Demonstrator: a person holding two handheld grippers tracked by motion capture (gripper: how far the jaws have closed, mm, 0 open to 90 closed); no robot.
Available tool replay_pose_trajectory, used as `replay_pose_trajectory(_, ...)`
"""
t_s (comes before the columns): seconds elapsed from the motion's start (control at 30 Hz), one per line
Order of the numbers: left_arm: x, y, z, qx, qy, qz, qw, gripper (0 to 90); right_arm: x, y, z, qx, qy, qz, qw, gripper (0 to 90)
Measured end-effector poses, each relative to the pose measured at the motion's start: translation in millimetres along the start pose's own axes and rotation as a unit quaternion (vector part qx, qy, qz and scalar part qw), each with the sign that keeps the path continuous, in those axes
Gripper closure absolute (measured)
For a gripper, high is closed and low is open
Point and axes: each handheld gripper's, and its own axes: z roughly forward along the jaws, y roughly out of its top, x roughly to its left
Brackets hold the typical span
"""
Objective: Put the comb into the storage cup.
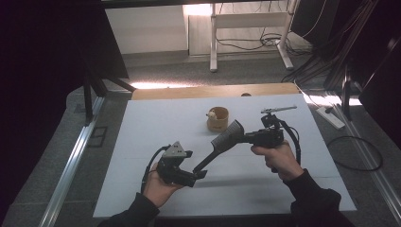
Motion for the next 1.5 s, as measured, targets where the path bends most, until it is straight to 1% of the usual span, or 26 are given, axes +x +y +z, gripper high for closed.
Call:
replay_pose_trajectory(0.1, 3.3, -2.1, -3.5, 0.005, -0.002, -0.008, 1.0000, 9.0, 0.2, 0.5, -2.1, -0.003, -0.003, -0.004, 1.0000, 84.3)
replay_pose_trajectory(0.27, 7.3, -8.3, -9.3, 0.010, 0.005, -0.016, 0.9998, 8.4, 0.9, 1.5, -5.4, -0.008, -0.010, -0.009, 0.9999, 84.3)
replay_pose_trajectory(0.37, 8.6, -11.3, -12.2, 0.009, 0.009, -0.018, 0.9997, 6.7, 0.7, 1.9, -6.6, -0.009, -0.016, -0.013, 0.9997, 84.3)
replay_pose_trajectory(0.53, 9.6, -16.6, -16.2, 0.017, 0.017, -0.023, 0.9995, 4.4, 1.0, 2.8, -9.1, -0.013, -0.029, -0.020, 0.9993, 84.3)
replay_pose_trajectory(0.7, 9.4, -21.5, -19.7, 0.025, 0.026, -0.024, 0.9991, 1.9, -0.3, 3.9, -12.0, -0.016, -0.037, -0.023, 0.9989, 84.3)
replay_pose_trajectory(0.83, 9.6, -24.8, -23.6, 0.023, 0.037, -0.023, 0.9988, 1.0, -1.9, 4.0, -12.5, -0.011, -0.045, -0.026, 0.9986, 84.3)
replay_pose_trajectory(0.97, 10.3, -28.7, -28.6, 0.015, 0.044, -0.024, 0.9986, 0.8, -2.0, 4.1, -12.6, -0.012, -0.047, -0.026, 0.9985, 84.3)
replay_pose_trajectory(1.2, 10.7, -36.4, -36.2, 0.006, 0.045, -0.028, 0.9986, 0.6, -3.0, 4.9, -14.9, -0.018, -0.048, -0.026, 0.9983, 84.3)
replay_pose_trajectory(1.5, 9.4, -44.5, -44.4, 0.000, 0.041, -0.041, 0.9983, 0.0, -3.6, 7.5, -18.4, -0.025, -0.052, -0.026, 0.9980, 84.3)
